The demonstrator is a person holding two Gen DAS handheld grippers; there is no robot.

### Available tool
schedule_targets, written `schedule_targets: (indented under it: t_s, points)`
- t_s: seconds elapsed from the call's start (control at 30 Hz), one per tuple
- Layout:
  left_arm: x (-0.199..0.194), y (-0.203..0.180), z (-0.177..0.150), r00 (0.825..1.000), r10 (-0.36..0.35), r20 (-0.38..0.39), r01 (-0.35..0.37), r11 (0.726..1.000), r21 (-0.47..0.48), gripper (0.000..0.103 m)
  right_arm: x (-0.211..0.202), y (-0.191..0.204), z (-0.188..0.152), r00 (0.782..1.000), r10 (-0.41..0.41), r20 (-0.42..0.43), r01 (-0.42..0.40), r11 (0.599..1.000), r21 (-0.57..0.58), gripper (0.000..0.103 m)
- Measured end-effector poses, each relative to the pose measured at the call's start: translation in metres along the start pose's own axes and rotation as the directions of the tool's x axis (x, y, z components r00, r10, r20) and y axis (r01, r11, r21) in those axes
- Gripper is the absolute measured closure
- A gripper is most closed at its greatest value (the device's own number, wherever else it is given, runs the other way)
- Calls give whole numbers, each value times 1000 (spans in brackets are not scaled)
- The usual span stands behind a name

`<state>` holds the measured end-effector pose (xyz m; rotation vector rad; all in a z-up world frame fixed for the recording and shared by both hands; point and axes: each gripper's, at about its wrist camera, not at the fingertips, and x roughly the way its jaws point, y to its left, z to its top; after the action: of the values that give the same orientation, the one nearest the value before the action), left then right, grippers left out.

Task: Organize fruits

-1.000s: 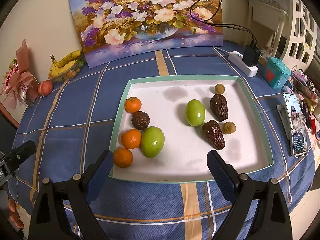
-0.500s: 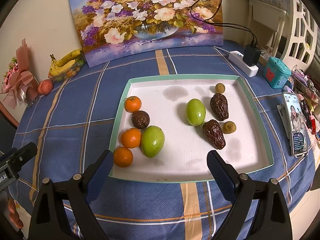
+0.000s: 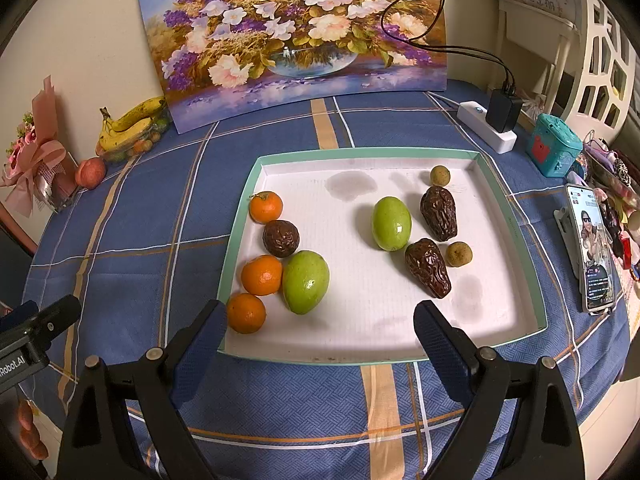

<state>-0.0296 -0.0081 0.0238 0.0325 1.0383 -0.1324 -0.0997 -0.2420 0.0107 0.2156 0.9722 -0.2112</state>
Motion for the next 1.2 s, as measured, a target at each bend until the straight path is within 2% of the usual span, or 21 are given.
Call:
schedule_targets:
  t_s: [0.43, 1.2]
  points:
    - [6, 2, -1, 999, 22, -48, -23, 1000, -16, 0, 0, 1, 1, 1000, 0, -1, 0, 1000, 0, 9]
    - [7, 4, 0, 998, 22, -52, -22, 1000, -18, 0, 1, 1, 0, 1000, -2, -3, 2, 1000, 1, 9]
